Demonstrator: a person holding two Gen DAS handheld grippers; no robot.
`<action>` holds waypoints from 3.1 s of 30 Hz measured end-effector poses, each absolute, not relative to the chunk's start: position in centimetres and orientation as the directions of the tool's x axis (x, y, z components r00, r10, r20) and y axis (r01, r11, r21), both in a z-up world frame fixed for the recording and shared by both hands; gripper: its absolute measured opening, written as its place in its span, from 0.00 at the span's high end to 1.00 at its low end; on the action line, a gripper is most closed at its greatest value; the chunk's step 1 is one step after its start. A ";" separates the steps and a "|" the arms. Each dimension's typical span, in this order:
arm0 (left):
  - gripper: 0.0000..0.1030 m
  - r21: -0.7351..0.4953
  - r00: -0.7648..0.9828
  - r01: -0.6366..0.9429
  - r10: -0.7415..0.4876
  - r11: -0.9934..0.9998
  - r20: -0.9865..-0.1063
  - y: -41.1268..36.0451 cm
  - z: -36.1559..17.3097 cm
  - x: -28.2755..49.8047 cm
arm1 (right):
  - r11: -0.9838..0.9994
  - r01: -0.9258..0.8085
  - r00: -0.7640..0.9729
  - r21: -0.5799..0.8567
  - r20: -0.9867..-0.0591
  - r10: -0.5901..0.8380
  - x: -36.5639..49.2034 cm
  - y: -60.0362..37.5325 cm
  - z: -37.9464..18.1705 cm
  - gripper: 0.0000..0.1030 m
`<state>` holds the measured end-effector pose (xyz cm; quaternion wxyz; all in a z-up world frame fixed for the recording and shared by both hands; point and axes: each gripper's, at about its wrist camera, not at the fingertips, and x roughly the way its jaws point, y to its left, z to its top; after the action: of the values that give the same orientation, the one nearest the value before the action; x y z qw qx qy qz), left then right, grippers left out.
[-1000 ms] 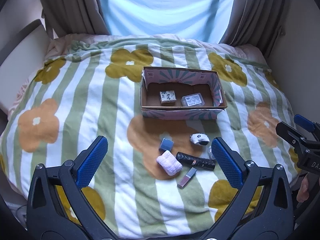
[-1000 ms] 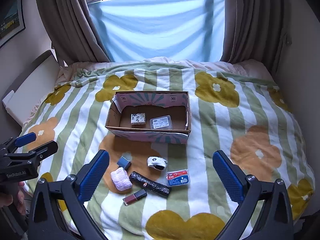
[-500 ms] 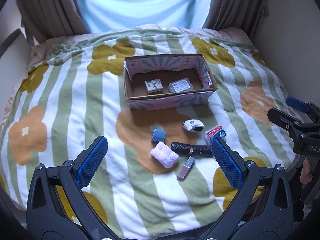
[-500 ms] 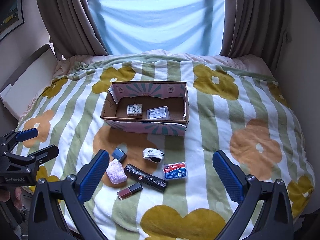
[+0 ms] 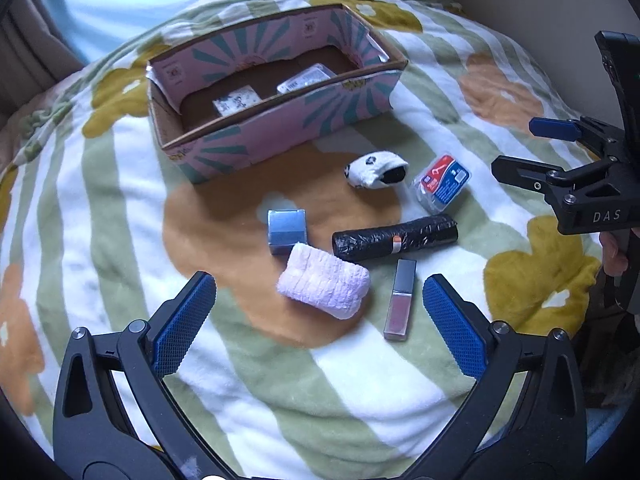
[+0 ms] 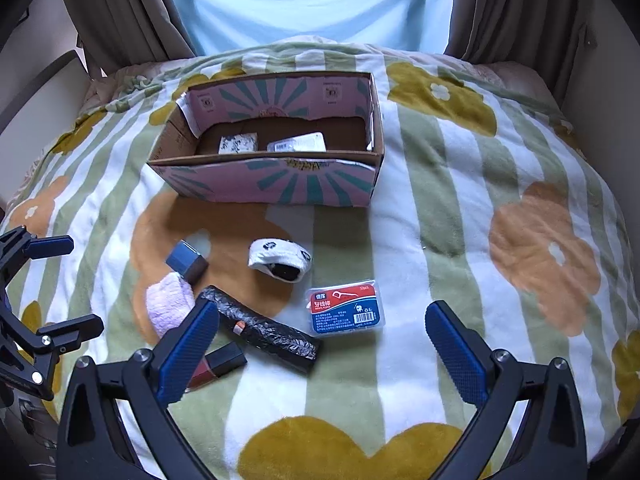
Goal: Organize objects
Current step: 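Grasp the pink fluffy towel roll with the left tool while the right tool grasps the dental floss box, then carry the towel roll with the left tool while the right tool carries the floss box into the pink box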
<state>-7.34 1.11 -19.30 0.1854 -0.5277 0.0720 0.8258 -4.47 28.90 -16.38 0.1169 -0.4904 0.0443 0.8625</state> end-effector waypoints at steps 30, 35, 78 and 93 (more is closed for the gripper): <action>0.34 -0.095 -0.245 -0.521 0.255 -0.849 -0.935 3.7 -31.2 -10.0 | -0.973 -0.201 -0.376 -0.110 -0.909 0.180 -7.9 32.3 -28.9 0.19; 0.41 -0.100 -0.243 -0.525 0.261 -0.845 -0.934 3.5 -30.8 -9.9 | -0.975 -0.187 -0.374 -0.118 -0.909 0.182 -7.9 31.8 -28.8 0.26; 0.51 -0.174 -0.497 -0.022 0.162 -0.984 -0.852 -3.2 -4.1 -6.7 | -0.980 -0.195 -0.532 -0.050 -0.834 0.148 -5.0 26.4 -0.6 0.26; 0.51 -0.210 -0.541 0.101 0.124 -0.972 -0.832 -3.0 -1.4 -4.8 | -0.985 -0.173 -0.571 -0.023 -0.813 0.119 -2.4 25.0 2.1 0.26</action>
<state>-4.77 -2.95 -1.39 0.0065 -0.4792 -0.1174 0.8698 -2.36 25.00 2.14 0.0825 -0.4559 0.0297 0.8857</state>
